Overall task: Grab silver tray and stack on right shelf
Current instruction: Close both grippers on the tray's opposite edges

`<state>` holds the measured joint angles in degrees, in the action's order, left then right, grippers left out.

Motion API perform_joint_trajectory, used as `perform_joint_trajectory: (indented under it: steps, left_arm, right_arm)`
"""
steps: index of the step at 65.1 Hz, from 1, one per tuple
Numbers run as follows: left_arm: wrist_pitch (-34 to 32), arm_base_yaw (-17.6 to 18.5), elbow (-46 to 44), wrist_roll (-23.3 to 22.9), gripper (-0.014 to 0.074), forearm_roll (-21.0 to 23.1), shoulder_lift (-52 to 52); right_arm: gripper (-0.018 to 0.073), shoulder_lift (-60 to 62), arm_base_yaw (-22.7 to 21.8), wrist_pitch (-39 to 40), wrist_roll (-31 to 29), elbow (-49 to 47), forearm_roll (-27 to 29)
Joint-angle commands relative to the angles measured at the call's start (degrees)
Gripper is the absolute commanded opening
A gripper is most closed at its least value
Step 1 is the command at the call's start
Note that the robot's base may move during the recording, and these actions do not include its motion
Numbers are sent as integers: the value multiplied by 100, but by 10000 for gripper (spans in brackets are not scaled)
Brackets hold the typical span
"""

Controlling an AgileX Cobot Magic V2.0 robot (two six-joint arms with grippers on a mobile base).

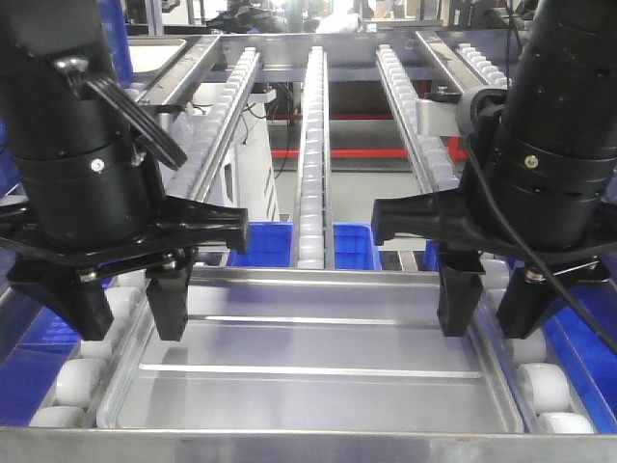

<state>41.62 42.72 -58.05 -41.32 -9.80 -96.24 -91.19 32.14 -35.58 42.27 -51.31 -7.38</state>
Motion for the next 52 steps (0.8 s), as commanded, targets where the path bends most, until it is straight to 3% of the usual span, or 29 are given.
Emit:
perform_joint_trajectory:
  steps: [1, 30, 38, 52]
  left_arm:
    - [-79, -2, -177, -11, 190, 2, 159]
    - [-68, -2, -177, -11, 169, 16, -63]
    - [-45, -2, -177, -11, 142, 112, -119]
    - [-42, -2, -177, -11, 17, 112, -119]
  right_arm:
    - [371, 165, -2, 146, -66, -127, -18]
    - [365, -29, -2, 202, -66, -127, 15]
    - [303, -30, -2, 196, -66, -127, 15]
    - [169, -30, -2, 207, -66, -127, 15]
